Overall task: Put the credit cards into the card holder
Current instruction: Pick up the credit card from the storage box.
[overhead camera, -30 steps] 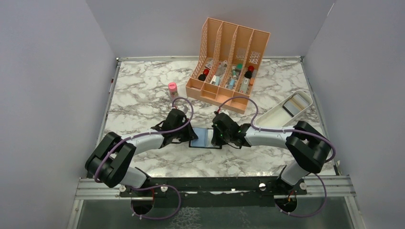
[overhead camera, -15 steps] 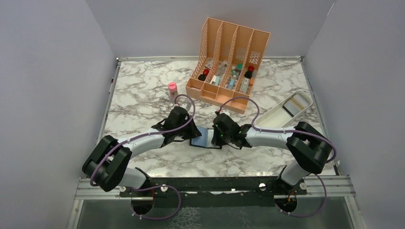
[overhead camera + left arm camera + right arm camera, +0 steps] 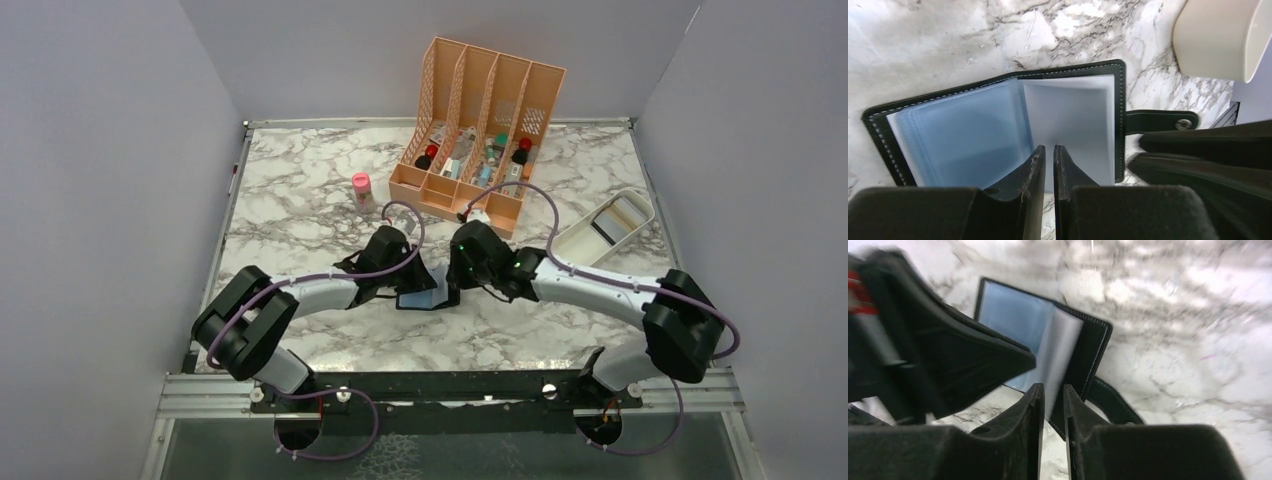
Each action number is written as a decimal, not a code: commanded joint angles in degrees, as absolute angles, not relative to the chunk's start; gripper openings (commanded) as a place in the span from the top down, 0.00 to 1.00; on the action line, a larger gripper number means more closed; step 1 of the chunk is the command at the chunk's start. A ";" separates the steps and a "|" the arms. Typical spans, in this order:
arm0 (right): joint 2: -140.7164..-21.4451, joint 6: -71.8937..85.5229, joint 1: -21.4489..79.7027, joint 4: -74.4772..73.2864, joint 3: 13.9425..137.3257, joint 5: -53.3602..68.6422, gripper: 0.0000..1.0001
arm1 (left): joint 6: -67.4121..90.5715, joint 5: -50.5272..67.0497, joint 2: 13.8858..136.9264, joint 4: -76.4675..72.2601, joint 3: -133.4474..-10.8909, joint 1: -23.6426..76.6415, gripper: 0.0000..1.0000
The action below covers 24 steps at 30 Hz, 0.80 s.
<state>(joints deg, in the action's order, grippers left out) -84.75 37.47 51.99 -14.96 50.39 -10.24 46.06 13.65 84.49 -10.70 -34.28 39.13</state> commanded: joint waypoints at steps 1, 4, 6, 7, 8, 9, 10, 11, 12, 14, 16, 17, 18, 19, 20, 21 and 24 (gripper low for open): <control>-79.64 28.93 49.11 -16.71 54.53 -16.29 0.73 | 44.82 17.66 87.24 -14.95 -34.97 40.05 0.85; -77.45 19.62 44.79 -15.74 56.43 -19.17 0.71 | 44.11 18.84 87.89 -14.93 -35.93 40.40 0.84; -76.68 14.41 40.87 -15.88 58.63 -20.57 0.71 | 43.28 19.23 87.89 -14.36 -36.54 40.59 0.84; -76.65 12.55 37.03 -16.42 59.93 -19.92 0.71 | 42.87 19.25 87.91 -13.96 -36.94 40.65 0.84; -76.89 10.94 33.91 -17.52 61.60 -18.34 0.71 | 42.44 19.37 87.94 -13.70 -37.18 40.69 0.83; -77.31 9.54 30.61 -18.97 63.44 -16.98 0.71 | 41.96 19.50 88.15 -13.25 -37.53 40.69 0.83; -77.87 7.71 28.20 -20.48 65.03 -17.29 0.71 | 41.48 19.71 88.45 -12.83 -37.86 40.69 0.83; -78.56 5.20 26.63 -22.03 66.55 -18.67 0.70 | 40.96 20.07 88.76 -12.41 -38.16 40.69 0.83; -79.06 2.42 24.92 -22.57 67.59 -20.24 0.70 | 40.51 20.45 89.09 -12.01 -38.42 40.69 0.83; -80.00 -1.13 19.64 -24.31 69.30 -20.22 0.67 | 39.82 21.02 89.52 -11.56 -38.68 40.69 0.83; -80.93 -3.13 12.68 -25.94 70.80 -14.87 0.62 | 39.01 21.42 89.75 -11.52 -38.65 40.69 0.83; -81.42 -3.95 9.36 -26.34 71.31 -12.63 0.59 | 38.62 21.32 89.82 -11.56 -38.57 40.69 0.83; -81.97 -4.73 6.84 -26.62 71.70 -12.22 0.58 | 38.28 21.19 89.91 -11.62 -38.46 40.69 0.83; -82.29 -5.87 4.59 -26.76 71.83 -12.64 0.56 | 37.82 21.37 90.10 -11.32 -38.57 40.69 0.82; -82.49 -7.58 2.83 -26.31 71.44 -12.87 0.54 | 37.12 21.35 90.35 -10.48 -38.97 40.69 0.82; -82.34 -10.00 1.50 -25.27 70.55 -12.71 0.51 | 36.35 20.75 90.68 -9.60 -39.40 40.69 0.82; -82.18 -19.77 -0.20 -22.49 67.25 -8.62 0.42 | 36.27 20.83 90.94 -9.58 -39.37 40.72 0.82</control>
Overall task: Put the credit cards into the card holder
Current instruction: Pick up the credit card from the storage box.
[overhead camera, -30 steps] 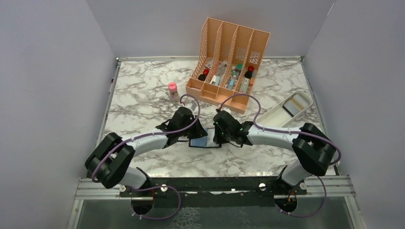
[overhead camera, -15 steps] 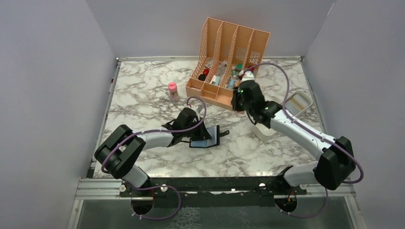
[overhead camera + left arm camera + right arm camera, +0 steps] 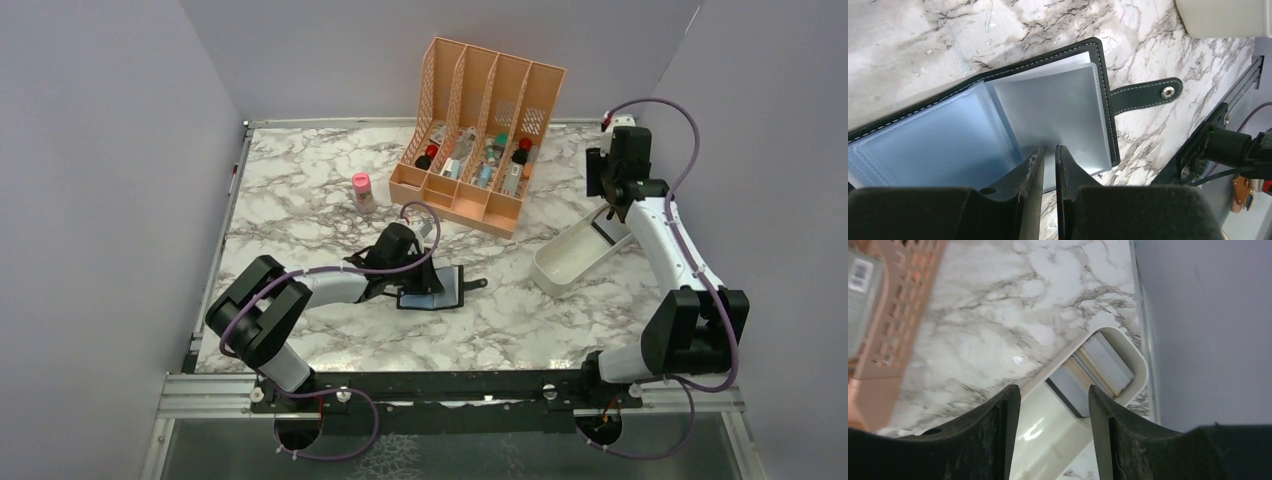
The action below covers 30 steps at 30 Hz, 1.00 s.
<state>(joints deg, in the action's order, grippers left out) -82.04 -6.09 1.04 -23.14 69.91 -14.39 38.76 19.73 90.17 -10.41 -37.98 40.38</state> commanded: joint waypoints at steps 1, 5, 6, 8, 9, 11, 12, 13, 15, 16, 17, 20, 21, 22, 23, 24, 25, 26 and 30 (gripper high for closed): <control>-82.99 -21.17 -0.78 -22.89 67.32 -8.44 0.41 | 36.49 20.90 90.81 -10.07 -38.87 40.70 0.82; -87.63 -23.39 -4.04 -27.69 69.48 -5.36 0.41 | 36.45 19.79 90.34 -10.04 -38.30 40.69 0.82; -88.79 -24.35 -4.43 -28.12 69.45 -5.06 0.41 | 36.44 19.52 90.17 -9.76 -38.35 40.69 0.82; -90.91 -25.91 -5.14 -28.86 69.67 -6.18 0.41 | 36.30 19.33 89.78 -9.56 -38.46 40.69 0.82; -91.88 -26.60 -5.66 -29.38 69.89 -6.27 0.41 | 36.15 19.19 89.62 -9.31 -38.66 40.69 0.82; -93.21 -27.83 -7.14 -30.33 70.55 -5.08 0.41 | 35.67 18.54 89.40 -8.30 -38.96 40.69 0.82; -93.63 -28.54 -7.65 -30.95 70.89 -4.35 0.41 | 35.40 18.14 89.31 -7.80 -39.08 40.69 0.82; -93.83 -29.46 -7.99 -31.19 70.96 -4.34 0.41 | 35.20 17.79 89.20 -7.46 -39.11 40.69 0.82; -93.74 -32.01 -8.32 -30.85 70.56 -4.85 0.40 | 35.07 17.58 89.09 -7.30 -38.90 40.69 0.82; -93.73 -32.72 -8.41 -30.14 70.12 -5.76 0.40 | 35.07 17.56 89.12 -7.30 -38.86 40.69 0.82; -93.83 -33.35 -8.56 -29.22 69.67 -6.59 0.40 | 34.99 17.60 89.31 -7.34 -38.92 40.69 0.81; -95.05 -35.18 -8.82 -27.29 69.13 -7.32 0.39 | 34.98 17.83 89.82 -7.43 -39.08 40.69 0.81; -95.76 -35.57 -8.87 -27.15 69.35 -7.12 0.39 | 35.02 17.92 89.93 -7.47 -39.11 40.69 0.81; -96.59 -35.93 -8.95 -27.39 69.62 -7.27 0.39 | 35.11 18.10 90.06 -7.54 -39.11 40.69 0.81; -97.23 -36.17 -9.03 -27.30 69.77 -7.86 0.39 | 35.19 18.29 90.16 -7.76 -39.11 40.69 0.81; -97.85 -36.34 -9.13 -26.94 69.61 -8.48 0.39 | 35.30 18.55 90.22 -7.95 -39.03 40.69 0.82; -98.28 -36.57 -9.22 -26.64 69.42 -8.73 0.39 | 35.45 18.83 90.26 -8.28 -38.96 40.69 0.82; -98.56 -36.76 -9.29 -26.10 69.08 -8.83 0.39 | 35.62 19.15 90.26 -8.62 -38.80 40.69 0.81; -100.60 -37.07 -9.32 -23.85 68.41 -10.34 0.38 | 36.19 20.15 90.47 -9.12 -38.67 40.69 0.81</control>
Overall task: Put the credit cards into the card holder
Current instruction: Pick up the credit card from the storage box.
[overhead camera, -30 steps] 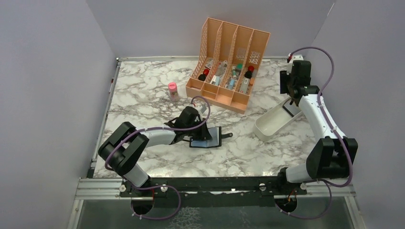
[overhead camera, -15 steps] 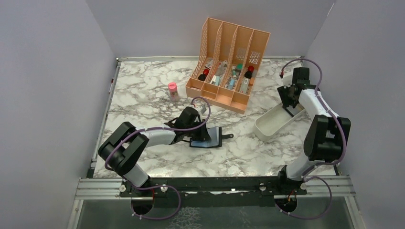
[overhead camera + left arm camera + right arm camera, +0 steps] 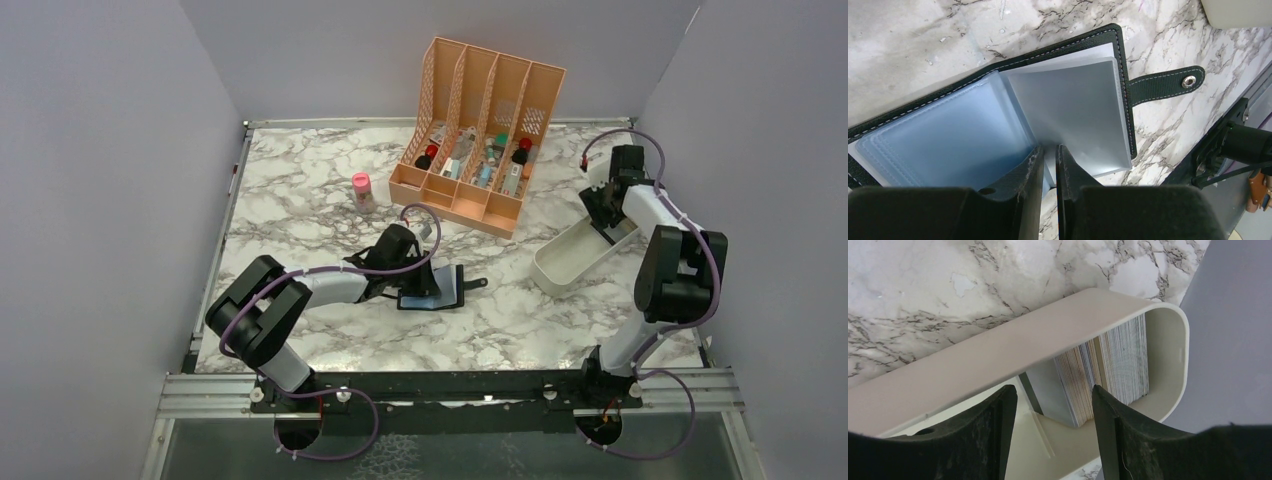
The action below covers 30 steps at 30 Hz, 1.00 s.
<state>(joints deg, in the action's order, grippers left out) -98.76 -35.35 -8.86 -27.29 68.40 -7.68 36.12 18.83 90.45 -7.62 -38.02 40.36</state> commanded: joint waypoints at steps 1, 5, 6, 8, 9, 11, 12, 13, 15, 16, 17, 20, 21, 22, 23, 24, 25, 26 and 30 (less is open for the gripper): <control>-101.08 -37.27 -9.32 -23.19 68.11 -11.54 0.38 | 36.33 20.47 90.63 -9.32 -38.67 40.69 0.81; -102.27 -37.80 -9.32 -21.07 67.27 -15.03 0.38 | 36.80 21.62 90.97 -10.08 -38.44 40.69 0.81; -102.37 -38.10 -9.32 -19.47 66.90 -15.55 0.38 | 36.82 21.70 90.82 -10.13 -38.38 40.69 0.81; -102.85 -38.38 -9.32 -19.29 66.88 -15.03 0.39 | 36.83 21.66 90.33 -10.11 -38.18 40.69 0.82; -103.10 -38.29 -9.36 -18.96 66.76 -15.36 0.40 | 36.87 21.70 89.96 -10.09 -38.19 40.69 0.81; -103.28 -38.23 -9.39 -18.84 66.77 -15.87 0.42 | 36.83 21.60 89.29 -10.01 -38.17 40.69 0.81; -103.18 -38.16 -9.37 -18.52 66.73 -16.42 0.42 | 36.75 21.55 88.97 -9.86 -38.16 40.68 0.81; -102.92 -38.19 -9.32 -18.11 66.65 -17.06 0.43 | 36.81 21.39 88.62 -9.75 -38.15 40.69 0.81; -102.43 -38.31 -9.32 -17.59 66.58 -17.31 0.45 | 36.87 21.13 88.15 -9.74 -38.08 40.69 0.81; -102.32 -38.25 -9.36 -17.32 66.52 -17.46 0.47 | 36.83 21.13 88.03 -9.68 -38.06 40.69 0.81; -102.21 -38.24 -9.34 -17.16 66.53 -17.46 0.48 | 36.83 21.12 88.08 -9.69 -38.06 40.69 0.81; -102.43 -37.86 -9.32 -17.33 66.63 -17.90 0.55 | 36.96 21.43 88.17 -9.74 -37.99 40.69 0.81; -102.56 -37.76 -9.32 -17.54 66.82 -18.04 0.58 | 36.93 21.46 88.09 -9.75 -37.97 40.69 0.81; -102.57 -37.44 -9.32 -17.84 67.01 -18.09 0.59 | 36.92 21.46 88.07 -9.88 -37.99 40.69 0.81; -102.62 -37.25 -9.32 -18.04 67.32 -18.07 0.60 | 36.91 21.37 87.99 -9.89 -37.89 40.69 0.81; -102.59 -37.08 -9.32 -18.17 67.47 -18.11 0.62 | 36.96 21.36 87.93 -9.96 -37.84 40.69 0.81; -102.45 -36.95 -9.32 -18.39 67.70 -18.05 0.63 | 37.00 21.34 87.82 -10.03 -37.80 40.65 0.81; -102.23 -36.92 -9.32 -18.45 67.79 -18.11 0.64 | 37.00 21.29 87.94 -10.16 -37.79 40.69 0.81; -101.70 -36.79 -9.31 -17.70 67.82 -19.20 0.66 | 37.17 21.53 88.35 -10.44 -37.88 40.69 0.81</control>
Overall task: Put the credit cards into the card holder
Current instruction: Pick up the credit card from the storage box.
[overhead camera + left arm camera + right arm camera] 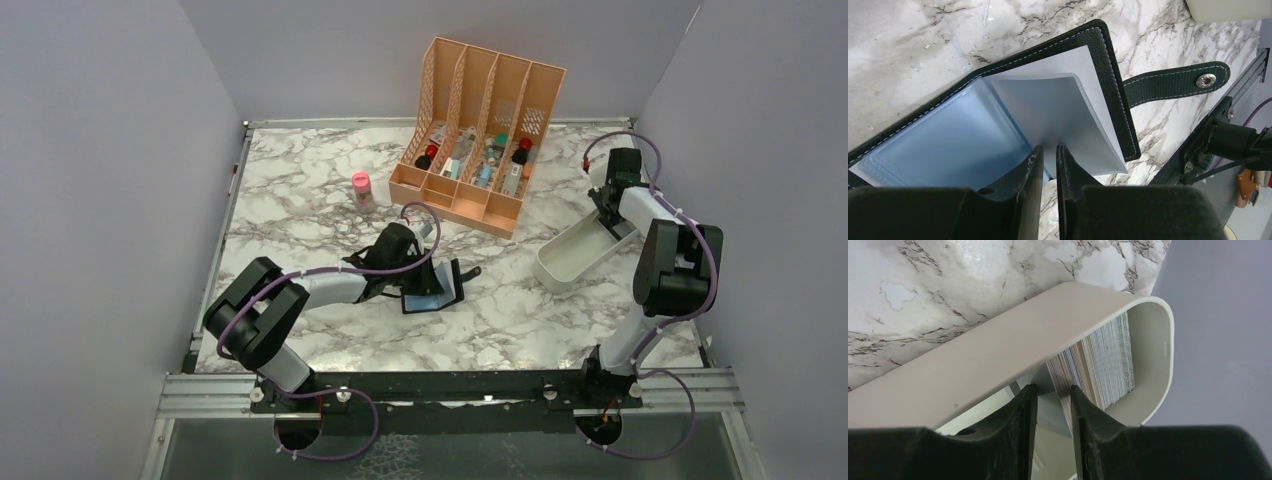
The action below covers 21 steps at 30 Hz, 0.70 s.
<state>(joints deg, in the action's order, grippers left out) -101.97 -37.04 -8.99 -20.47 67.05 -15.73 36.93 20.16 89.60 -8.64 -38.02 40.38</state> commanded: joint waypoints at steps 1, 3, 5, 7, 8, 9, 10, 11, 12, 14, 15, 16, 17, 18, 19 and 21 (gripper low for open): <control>-101.59 -36.75 -9.32 -17.53 67.84 -19.48 0.66 | 37.18 21.64 88.43 -10.57 -37.88 40.69 0.81; -101.45 -36.73 -9.32 -17.17 67.95 -19.83 0.67 | 37.26 21.79 88.58 -10.68 -37.86 40.69 0.81; -101.49 -36.69 -9.32 -17.10 68.14 -20.25 0.69 | 37.35 21.88 88.72 -10.73 -37.88 40.69 0.81; -101.37 -36.54 -9.32 -17.14 68.29 -20.71 0.71 | 37.43 21.97 88.79 -10.80 -37.88 40.69 0.81; -101.16 -36.45 -9.32 -17.05 68.43 -20.90 0.71 | 37.44 21.94 88.77 -10.85 -37.88 40.69 0.81; -100.97 -36.38 -9.32 -17.01 68.51 -20.98 0.72 | 37.44 21.90 88.73 -10.87 -37.88 40.69 0.81; -100.79 -36.39 -9.32 -16.65 68.50 -21.00 0.73 | 37.44 21.94 88.81 -10.92 -37.84 40.69 0.81; -100.55 -36.38 -9.32 -16.43 68.47 -21.05 0.74 | 37.51 21.97 88.84 -10.97 -37.86 40.69 0.81; -100.38 -36.31 -9.32 -16.36 68.47 -21.10 0.75 | 37.53 21.97 88.84 -10.91 -37.88 40.69 0.81; -100.30 -36.14 -9.32 -16.39 68.69 -21.26 0.76 | 37.53 21.91 88.86 -10.90 -37.86 40.69 0.81; -100.16 -36.05 -9.32 -16.62 68.74 -21.15 0.77 | 37.53 21.92 88.86 -10.97 -37.80 40.67 0.81; -100.09 -35.89 -9.32 -16.80 68.85 -21.10 0.77 | 37.53 21.96 88.90 -10.95 -37.79 40.69 0.81; -99.94 -35.80 -9.29 -16.89 68.90 -21.06 0.77 | 37.53 21.97 88.87 -10.94 -37.79 40.69 0.81; -99.77 -35.71 -9.31 -17.07 68.94 -21.02 0.77 | 37.53 21.97 88.93 -10.90 -37.84 40.69 0.81; -99.64 -35.69 -9.32 -17.13 68.92 -20.92 0.77 | 37.53 21.97 88.94 -10.94 -37.80 40.69 0.81; -99.17 -35.64 -9.32 -17.14 69.02 -20.91 0.78 | 37.64 21.96 89.07 -10.94 -37.79 40.69 0.81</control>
